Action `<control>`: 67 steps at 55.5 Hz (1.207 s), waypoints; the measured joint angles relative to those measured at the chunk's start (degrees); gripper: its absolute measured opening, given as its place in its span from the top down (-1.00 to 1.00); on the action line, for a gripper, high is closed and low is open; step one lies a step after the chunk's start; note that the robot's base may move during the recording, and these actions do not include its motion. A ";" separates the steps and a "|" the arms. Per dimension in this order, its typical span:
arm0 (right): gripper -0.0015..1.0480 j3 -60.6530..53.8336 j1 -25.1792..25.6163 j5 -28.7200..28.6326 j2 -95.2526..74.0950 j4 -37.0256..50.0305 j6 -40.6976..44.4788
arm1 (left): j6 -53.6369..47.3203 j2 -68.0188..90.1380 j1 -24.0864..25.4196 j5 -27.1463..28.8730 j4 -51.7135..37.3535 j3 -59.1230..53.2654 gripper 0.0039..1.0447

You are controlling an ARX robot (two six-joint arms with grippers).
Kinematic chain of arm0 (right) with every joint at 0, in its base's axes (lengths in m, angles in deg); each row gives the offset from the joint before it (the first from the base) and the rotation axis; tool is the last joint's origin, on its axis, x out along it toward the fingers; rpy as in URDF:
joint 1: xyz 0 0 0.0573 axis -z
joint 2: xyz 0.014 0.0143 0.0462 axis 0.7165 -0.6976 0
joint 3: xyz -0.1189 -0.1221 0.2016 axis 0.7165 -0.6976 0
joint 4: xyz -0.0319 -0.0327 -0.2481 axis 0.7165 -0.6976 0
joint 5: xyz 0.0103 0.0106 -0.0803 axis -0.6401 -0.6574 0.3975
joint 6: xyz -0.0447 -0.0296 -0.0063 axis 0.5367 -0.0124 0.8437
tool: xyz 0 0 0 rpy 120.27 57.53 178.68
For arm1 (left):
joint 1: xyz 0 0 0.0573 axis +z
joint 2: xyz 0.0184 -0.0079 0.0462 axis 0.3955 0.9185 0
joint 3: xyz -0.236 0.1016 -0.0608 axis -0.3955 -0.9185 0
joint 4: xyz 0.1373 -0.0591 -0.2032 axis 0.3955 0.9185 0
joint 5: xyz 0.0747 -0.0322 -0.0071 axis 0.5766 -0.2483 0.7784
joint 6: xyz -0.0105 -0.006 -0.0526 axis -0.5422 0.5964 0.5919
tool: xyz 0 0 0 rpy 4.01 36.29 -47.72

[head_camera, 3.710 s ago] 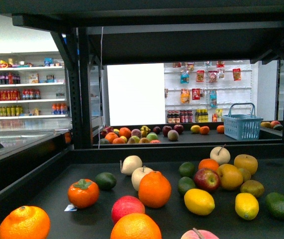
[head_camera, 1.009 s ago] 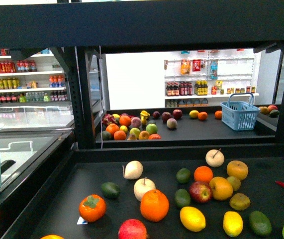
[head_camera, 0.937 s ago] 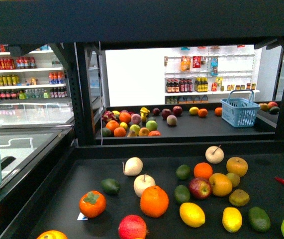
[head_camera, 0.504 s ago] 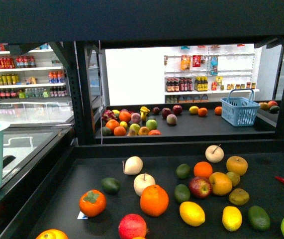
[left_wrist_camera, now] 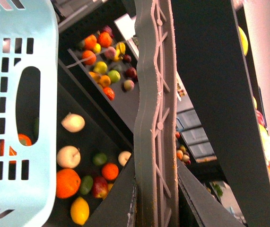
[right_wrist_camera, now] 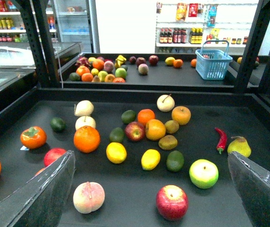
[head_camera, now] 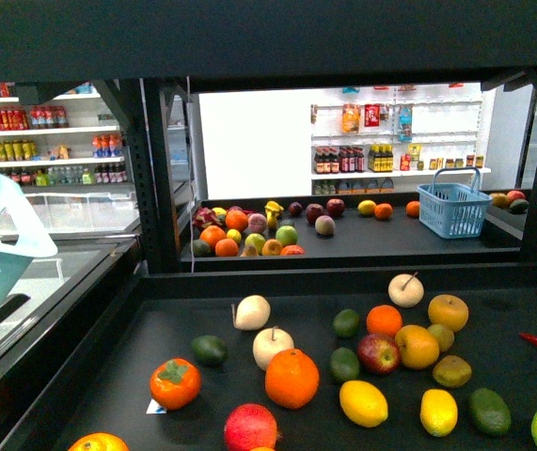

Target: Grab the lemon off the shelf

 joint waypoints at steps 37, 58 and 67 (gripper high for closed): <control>-0.86 0.00 0.00 0.00 0.00 0.00 -0.02 | 5.86 -1.75 -25.97 4.72 -14.67 -14.62 0.75; -0.86 0.00 0.00 0.00 0.00 0.00 0.00 | 10.69 9.03 -37.66 8.52 -20.33 -12.68 0.75; -0.86 0.92 -1.33 5.86 -1.40 -3.30 -1.46 | 10.05 11.58 -39.39 9.86 -20.94 -10.23 0.75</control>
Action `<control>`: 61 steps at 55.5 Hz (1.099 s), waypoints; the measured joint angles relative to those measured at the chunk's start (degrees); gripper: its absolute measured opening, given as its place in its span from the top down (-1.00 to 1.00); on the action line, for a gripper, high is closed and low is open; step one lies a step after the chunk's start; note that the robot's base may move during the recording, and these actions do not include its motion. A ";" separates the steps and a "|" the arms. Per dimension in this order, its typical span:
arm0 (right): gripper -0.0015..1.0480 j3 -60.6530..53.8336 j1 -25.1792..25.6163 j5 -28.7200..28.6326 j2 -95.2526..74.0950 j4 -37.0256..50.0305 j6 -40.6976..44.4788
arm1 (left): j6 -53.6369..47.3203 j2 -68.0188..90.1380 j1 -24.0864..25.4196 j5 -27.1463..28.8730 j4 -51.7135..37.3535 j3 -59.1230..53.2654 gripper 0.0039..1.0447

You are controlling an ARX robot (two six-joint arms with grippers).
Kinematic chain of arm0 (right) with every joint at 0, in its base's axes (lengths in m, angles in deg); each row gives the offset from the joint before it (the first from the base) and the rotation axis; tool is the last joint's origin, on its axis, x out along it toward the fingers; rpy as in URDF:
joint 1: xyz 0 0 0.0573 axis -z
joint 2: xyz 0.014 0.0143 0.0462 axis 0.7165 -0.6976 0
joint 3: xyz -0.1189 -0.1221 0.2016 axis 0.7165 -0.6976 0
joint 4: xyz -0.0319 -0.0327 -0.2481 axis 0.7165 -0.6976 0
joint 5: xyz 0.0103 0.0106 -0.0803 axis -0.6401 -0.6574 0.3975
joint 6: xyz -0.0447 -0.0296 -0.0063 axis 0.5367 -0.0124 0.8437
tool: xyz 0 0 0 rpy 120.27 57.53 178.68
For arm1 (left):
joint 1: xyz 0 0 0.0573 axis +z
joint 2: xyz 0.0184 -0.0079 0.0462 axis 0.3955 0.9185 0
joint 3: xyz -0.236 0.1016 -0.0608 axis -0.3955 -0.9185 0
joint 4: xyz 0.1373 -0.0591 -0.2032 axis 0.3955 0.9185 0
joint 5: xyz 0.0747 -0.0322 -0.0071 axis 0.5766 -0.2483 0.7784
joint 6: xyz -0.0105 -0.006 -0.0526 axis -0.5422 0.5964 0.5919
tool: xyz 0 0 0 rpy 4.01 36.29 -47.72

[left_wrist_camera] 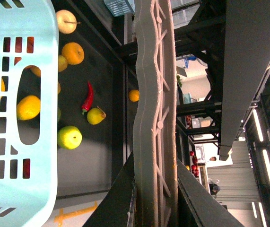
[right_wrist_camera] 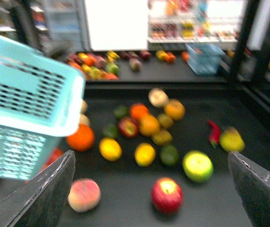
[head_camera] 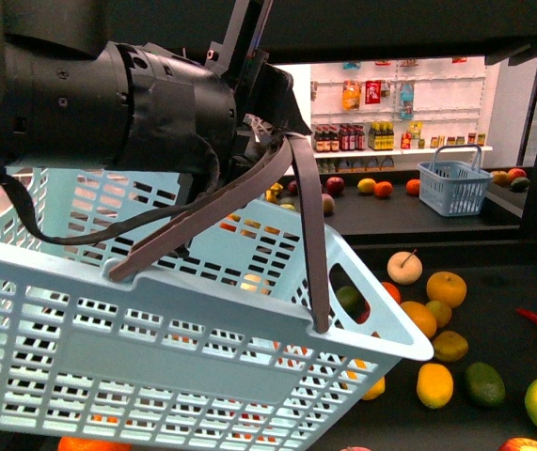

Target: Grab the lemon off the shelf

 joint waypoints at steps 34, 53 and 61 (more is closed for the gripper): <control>-0.86 53.18 17.42 -18.60 -105.15 18.43 -2.93 | -2.21 0.74 -0.39 0.96 0.02 0.85 0.76; -0.86 86.58 9.27 -11.72 -137.02 4.13 -7.82 | -2.23 0.74 -0.39 0.96 0.02 0.85 0.76; -0.86 97.18 6.95 -8.68 -145.15 0.22 -9.40 | -2.23 0.74 -0.39 0.94 0.02 0.85 0.76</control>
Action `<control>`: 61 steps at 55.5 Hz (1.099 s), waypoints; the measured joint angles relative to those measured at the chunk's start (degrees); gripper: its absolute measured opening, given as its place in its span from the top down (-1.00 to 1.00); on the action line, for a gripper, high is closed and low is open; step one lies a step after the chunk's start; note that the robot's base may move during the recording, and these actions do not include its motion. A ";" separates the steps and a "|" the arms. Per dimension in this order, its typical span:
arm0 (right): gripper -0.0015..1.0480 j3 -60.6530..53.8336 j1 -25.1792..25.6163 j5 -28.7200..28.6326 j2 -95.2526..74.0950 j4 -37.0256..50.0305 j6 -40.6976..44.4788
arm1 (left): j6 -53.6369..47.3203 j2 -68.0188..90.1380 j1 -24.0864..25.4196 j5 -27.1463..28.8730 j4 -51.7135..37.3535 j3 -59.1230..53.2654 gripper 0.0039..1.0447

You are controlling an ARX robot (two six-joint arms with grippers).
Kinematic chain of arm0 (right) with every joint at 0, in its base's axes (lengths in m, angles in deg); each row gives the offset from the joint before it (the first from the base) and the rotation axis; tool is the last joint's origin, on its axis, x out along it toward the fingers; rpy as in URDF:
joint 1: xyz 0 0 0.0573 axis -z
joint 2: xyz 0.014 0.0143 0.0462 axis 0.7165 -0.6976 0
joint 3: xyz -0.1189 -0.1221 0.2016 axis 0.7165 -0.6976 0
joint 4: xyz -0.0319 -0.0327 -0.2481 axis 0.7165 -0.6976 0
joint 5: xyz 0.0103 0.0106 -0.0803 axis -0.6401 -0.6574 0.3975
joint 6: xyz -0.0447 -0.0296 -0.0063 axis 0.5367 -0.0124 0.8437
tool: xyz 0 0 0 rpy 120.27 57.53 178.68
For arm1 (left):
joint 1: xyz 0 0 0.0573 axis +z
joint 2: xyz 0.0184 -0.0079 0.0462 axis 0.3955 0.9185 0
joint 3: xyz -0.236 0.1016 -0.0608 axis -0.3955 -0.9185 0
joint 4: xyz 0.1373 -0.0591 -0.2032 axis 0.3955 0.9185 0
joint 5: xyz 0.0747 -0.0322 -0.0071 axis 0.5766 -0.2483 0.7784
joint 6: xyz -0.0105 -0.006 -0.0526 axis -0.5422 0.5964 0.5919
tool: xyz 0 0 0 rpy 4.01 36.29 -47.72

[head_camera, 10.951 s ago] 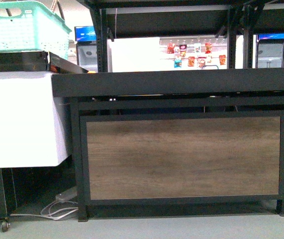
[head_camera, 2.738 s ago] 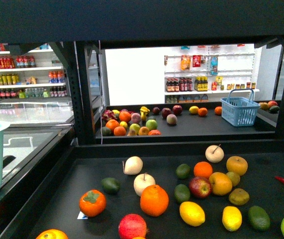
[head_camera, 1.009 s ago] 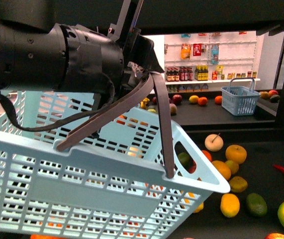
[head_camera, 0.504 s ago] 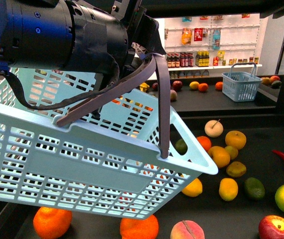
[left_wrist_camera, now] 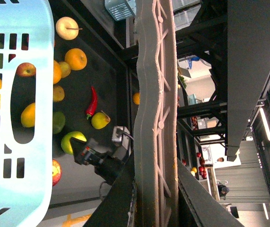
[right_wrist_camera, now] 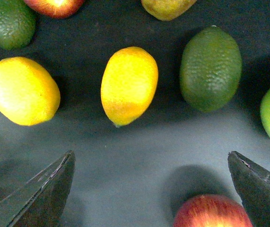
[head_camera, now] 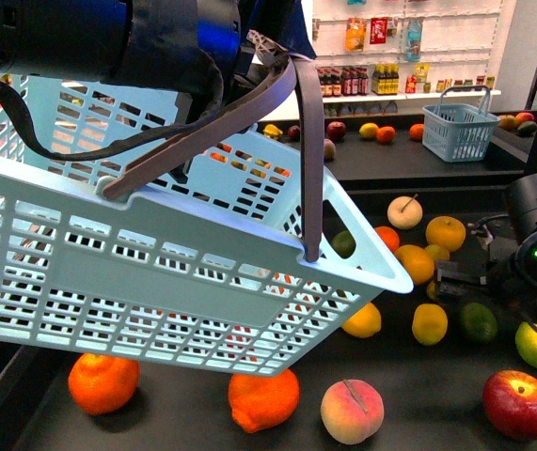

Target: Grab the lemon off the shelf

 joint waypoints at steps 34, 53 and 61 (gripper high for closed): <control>-0.86 31.65 -2.91 4.74 -21.22 -13.33 -1.60 | 0.00 0.00 0.00 0.02 0.00 0.00 0.76; -0.86 57.37 -3.85 6.73 -37.27 -26.38 -1.62 | 0.00 0.00 0.00 0.02 0.00 0.00 0.76; -0.74 62.47 -4.20 7.63 -40.63 -28.26 -1.57 | 0.00 0.00 0.00 0.00 0.00 0.00 0.76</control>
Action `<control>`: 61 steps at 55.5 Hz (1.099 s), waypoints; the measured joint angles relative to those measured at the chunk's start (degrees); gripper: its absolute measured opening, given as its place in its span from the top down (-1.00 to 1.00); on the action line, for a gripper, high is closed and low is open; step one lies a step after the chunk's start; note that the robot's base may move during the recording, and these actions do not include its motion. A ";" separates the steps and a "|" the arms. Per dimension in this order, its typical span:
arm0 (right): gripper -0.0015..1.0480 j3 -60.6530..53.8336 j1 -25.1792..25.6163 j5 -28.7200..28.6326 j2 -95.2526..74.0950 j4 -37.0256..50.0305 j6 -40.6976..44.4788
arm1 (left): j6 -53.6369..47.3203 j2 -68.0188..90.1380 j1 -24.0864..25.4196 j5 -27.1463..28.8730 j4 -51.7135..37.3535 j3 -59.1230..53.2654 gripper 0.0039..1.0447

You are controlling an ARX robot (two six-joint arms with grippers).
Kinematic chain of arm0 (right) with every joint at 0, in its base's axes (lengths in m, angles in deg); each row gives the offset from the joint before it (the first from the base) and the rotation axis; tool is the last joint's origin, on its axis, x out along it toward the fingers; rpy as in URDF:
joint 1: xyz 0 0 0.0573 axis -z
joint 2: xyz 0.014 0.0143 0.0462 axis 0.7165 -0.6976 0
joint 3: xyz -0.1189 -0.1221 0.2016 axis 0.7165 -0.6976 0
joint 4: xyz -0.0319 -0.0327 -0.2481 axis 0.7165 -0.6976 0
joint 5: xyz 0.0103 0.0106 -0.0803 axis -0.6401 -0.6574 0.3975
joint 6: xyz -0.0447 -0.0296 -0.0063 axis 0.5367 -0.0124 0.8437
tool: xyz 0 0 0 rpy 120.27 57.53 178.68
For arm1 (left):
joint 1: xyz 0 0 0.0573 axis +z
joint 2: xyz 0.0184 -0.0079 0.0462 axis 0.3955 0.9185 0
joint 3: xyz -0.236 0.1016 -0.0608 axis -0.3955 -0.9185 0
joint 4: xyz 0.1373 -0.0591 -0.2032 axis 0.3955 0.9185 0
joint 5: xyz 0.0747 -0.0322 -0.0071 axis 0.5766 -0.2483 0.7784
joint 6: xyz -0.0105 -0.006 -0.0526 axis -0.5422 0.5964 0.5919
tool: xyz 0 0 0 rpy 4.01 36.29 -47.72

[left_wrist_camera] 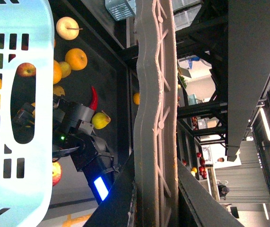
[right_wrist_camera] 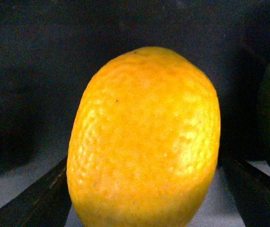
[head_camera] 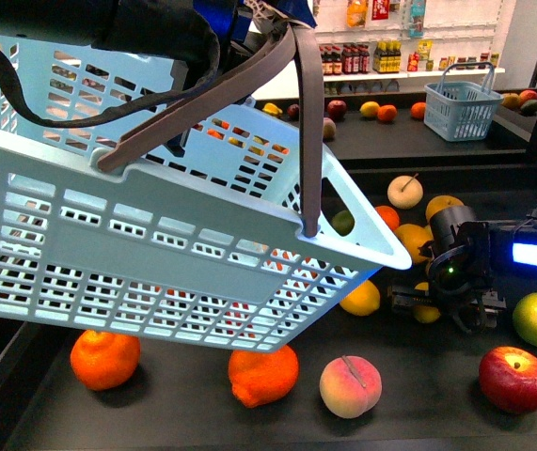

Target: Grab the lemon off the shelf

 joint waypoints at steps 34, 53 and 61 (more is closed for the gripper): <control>-0.04 -31.19 1.92 -0.33 21.46 22.62 4.09 | 0.00 0.00 0.00 -0.02 0.00 0.00 0.76; -0.04 -64.78 4.37 -13.18 56.30 34.84 4.04 | 0.00 0.00 0.00 0.02 0.00 0.00 0.76; -0.04 -73.37 2.25 -20.09 67.12 35.15 1.86 | 0.00 0.00 0.00 0.00 0.00 0.00 0.76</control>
